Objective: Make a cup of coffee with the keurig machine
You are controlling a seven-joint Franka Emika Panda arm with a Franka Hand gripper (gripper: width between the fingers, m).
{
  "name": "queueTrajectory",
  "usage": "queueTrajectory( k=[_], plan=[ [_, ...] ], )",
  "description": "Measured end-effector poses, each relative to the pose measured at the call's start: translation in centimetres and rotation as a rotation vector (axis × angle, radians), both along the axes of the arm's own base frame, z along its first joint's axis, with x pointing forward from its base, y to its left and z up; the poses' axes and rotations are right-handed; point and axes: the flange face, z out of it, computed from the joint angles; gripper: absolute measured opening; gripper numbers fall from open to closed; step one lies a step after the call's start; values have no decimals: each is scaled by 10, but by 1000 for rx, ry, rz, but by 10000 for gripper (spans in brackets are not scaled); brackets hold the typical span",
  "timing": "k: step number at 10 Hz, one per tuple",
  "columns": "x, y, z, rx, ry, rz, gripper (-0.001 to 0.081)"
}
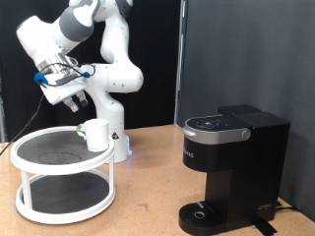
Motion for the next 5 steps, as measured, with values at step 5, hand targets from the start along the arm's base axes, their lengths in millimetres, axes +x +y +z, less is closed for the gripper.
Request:
queueTrajectory(
  k=[5],
  plan=[
    [-1,-3,-28,1,8,38,730]
  ],
)
